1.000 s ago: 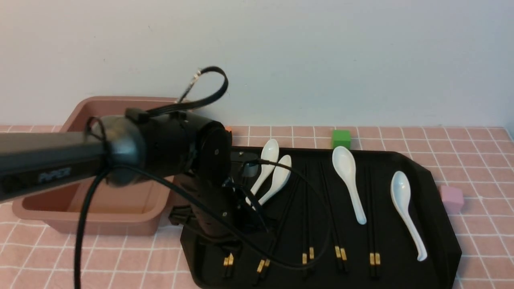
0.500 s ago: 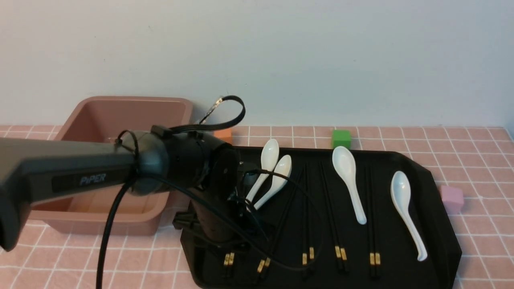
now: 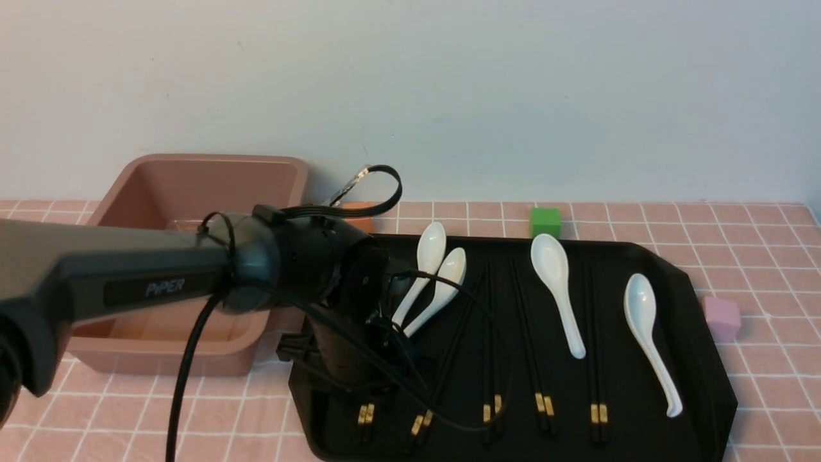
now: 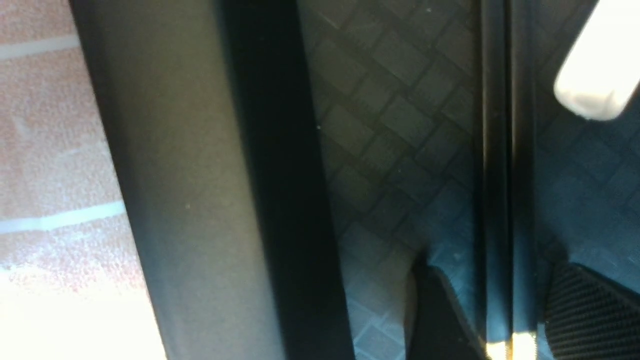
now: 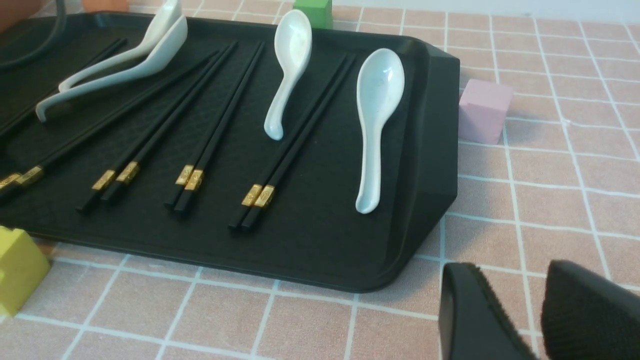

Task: On pink tablecloth take chopsticks from black tray and put them in box.
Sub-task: 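Reach over to the black tray and grasp a pair of chopsticks with the left gripper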

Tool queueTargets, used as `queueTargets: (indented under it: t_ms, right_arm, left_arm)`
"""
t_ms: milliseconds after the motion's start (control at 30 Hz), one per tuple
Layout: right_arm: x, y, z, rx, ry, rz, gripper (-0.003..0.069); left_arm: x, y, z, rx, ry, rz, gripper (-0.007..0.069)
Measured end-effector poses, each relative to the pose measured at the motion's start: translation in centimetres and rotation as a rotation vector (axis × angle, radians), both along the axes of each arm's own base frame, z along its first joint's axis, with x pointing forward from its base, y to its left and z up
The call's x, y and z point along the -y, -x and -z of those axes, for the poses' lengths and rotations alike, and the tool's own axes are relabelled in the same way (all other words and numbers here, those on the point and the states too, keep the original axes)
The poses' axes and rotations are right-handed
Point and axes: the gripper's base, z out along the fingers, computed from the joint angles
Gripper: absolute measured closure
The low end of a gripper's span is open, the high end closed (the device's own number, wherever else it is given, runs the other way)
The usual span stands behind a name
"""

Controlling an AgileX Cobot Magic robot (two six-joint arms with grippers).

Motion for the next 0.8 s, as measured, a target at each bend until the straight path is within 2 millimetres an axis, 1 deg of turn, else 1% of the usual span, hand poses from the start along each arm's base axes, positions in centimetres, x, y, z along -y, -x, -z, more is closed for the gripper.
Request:
queueTargets:
  t_ms: [67, 167, 300, 567, 700, 800]
  right_arm:
    - [0.0, 0.0, 0.0, 0.000, 0.000, 0.000, 0.0419]
    - [0.0, 0.0, 0.0, 0.000, 0.000, 0.000, 0.0419]
    - [0.0, 0.0, 0.0, 0.000, 0.000, 0.000, 0.0419]
    - [0.0, 0.0, 0.0, 0.000, 0.000, 0.000, 0.0419]
    - [0.0, 0.0, 0.0, 0.000, 0.000, 0.000, 0.0419]
    - [0.0, 0.0, 0.0, 0.000, 0.000, 0.000, 0.0419]
  left_arm:
    - [0.0, 0.0, 0.0, -0.004, -0.003, 0.000, 0.0308]
    - [0.0, 0.0, 0.1, -0.009, -0.008, -0.010, 0.0379]
    - [0.0, -0.1, 0.2, -0.012, -0.009, -0.026, 0.0494]
    - [-0.1, -0.2, 0.1, -0.010, -0.009, -0.073, 0.0501]
    - [-0.2, -0.1, -0.3, 0.001, 0.000, -0.076, 0.0501]
    - [-0.5, 0.2, -1.3, 0.018, 0.001, -0.071, 0.0501]
